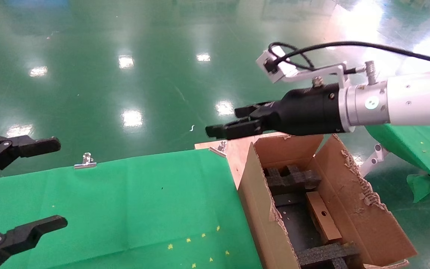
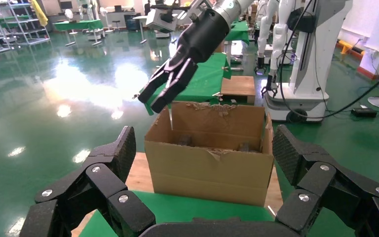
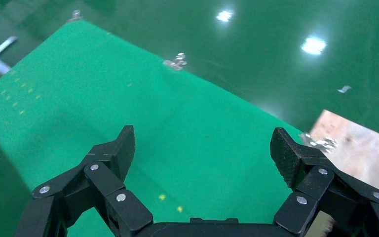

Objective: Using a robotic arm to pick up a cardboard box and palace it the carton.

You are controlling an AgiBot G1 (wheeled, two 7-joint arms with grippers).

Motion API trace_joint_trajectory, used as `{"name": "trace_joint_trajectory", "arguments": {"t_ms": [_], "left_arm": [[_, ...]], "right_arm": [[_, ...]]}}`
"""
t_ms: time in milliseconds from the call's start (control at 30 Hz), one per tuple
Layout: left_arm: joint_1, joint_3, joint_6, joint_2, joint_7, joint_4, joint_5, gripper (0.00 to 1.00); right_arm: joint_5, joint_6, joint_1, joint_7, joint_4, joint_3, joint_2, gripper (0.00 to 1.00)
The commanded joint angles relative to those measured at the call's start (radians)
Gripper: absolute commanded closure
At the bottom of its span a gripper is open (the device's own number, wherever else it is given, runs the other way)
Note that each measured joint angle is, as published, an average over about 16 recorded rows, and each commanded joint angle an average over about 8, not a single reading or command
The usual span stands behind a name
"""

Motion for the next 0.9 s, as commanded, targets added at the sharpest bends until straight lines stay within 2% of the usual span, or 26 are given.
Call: {"name": "trace_joint_trajectory", "arguments": {"t_ms": [33, 900], "left_arm": [[0.000, 0.000, 0.000, 0.000, 0.000, 0.000, 0.000, 0.00], [0.000, 0.000, 0.000, 0.000, 0.000, 0.000, 0.000, 0.00]], "right_arm": [[0.022, -0.026, -0.035, -0.044, -0.003, 0.045, -0.005, 0.00], [0.302, -0.360, -0.486, -0.614, -0.044, 0.621, -0.072, 0.00]]}}
